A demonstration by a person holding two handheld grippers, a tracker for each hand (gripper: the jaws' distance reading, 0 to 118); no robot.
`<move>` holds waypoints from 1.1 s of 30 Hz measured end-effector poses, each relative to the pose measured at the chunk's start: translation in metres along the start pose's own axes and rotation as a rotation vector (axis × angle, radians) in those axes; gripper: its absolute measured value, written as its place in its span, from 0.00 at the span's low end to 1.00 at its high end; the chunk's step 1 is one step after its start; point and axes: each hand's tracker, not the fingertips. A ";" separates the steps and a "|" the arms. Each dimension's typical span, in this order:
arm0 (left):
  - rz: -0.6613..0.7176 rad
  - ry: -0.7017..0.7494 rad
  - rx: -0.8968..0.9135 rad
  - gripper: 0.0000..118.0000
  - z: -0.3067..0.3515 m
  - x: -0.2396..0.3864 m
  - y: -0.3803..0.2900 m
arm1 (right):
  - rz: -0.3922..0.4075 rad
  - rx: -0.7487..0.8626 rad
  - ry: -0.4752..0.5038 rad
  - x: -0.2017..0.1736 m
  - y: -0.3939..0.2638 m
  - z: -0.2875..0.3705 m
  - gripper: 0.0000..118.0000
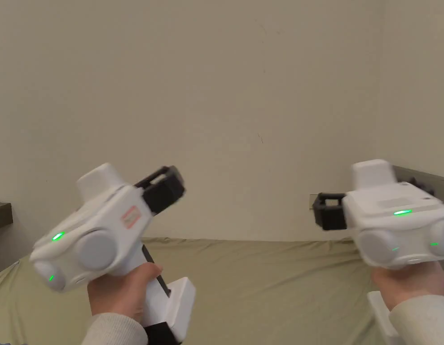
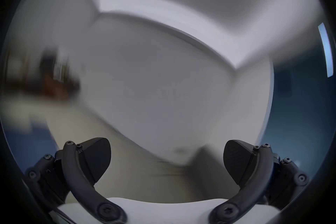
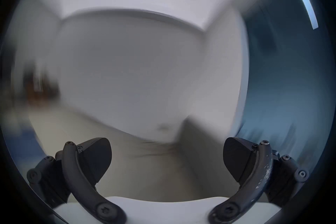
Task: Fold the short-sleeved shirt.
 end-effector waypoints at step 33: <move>-0.845 0.100 -0.079 1.00 -0.005 0.023 -0.036 | -0.641 -0.128 0.196 0.053 -0.051 0.009 1.00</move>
